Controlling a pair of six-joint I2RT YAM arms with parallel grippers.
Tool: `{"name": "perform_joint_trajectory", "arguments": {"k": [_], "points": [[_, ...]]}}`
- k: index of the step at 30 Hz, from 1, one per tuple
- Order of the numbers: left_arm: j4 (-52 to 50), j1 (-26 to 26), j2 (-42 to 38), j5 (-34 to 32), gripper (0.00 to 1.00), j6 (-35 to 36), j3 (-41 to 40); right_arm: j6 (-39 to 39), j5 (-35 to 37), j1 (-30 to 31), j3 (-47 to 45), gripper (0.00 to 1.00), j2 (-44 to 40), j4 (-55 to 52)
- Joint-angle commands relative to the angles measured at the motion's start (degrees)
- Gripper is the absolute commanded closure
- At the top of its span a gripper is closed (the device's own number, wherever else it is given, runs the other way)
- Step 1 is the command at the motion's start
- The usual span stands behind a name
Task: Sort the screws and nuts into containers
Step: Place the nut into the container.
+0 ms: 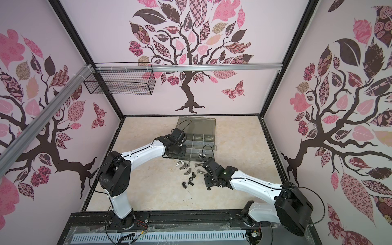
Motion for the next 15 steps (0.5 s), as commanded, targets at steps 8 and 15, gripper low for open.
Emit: {"name": "perform_joint_trajectory", "arguments": {"k": [8, 15], "points": [[4.2, 0.6, -15.6, 3.9, 0.63, -4.2, -13.4, -0.3, 0.9, 0.3, 1.6, 0.52, -1.6, -1.4], [2.7, 0.6, -28.2, 2.8, 0.63, -7.0, -24.4, -0.7, -0.5, 0.3, 1.9, 0.52, -0.1, 0.1]]}}
